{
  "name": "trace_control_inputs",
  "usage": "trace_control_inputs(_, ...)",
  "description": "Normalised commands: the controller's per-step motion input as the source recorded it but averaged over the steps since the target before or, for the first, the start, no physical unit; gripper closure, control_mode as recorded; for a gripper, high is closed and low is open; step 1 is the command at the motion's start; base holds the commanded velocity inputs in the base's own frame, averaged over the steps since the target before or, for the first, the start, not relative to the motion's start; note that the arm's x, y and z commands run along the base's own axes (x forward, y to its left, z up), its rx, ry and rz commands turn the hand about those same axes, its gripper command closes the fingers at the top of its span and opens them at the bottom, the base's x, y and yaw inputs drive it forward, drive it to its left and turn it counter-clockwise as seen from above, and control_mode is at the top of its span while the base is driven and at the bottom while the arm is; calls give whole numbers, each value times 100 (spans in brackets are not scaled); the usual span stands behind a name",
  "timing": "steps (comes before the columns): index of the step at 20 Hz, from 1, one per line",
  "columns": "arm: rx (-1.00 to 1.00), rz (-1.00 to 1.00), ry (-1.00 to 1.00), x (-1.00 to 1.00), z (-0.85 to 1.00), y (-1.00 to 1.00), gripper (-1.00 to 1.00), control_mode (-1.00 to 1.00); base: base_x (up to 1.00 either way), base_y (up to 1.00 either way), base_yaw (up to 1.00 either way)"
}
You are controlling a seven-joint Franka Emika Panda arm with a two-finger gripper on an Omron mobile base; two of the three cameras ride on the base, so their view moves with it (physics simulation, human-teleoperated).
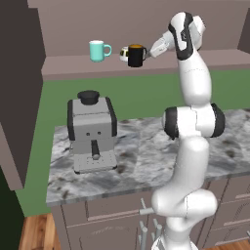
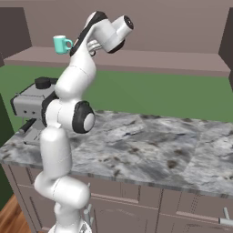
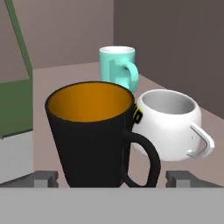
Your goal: Pick the mug on the counter and place it in the cabinet with the handle facing the right, like the mugs already inside.
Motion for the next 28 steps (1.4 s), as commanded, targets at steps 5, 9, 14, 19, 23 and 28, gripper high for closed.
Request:
trace_control_inputs(5,0,-6,1,-27,2,-10,-100,-100,0,0,0)
trace_control_inputs(9,0,-11,0,-50,0,-5,-100,-100,0,0,0)
trace_control_inputs(14,1,-12,0,-72,0,0,-100,-100,0,0,0)
trace_control_inputs(19,3,-12,0,-93,0,0,-100,-100,0,0,0)
trace_control_inputs(23,0,-9,0,-100,-13,11,-100,-100,0,0,0)
trace_control_inputs(28,-18,-3,2,-100,-50,33,-100,-100,0,0,0)
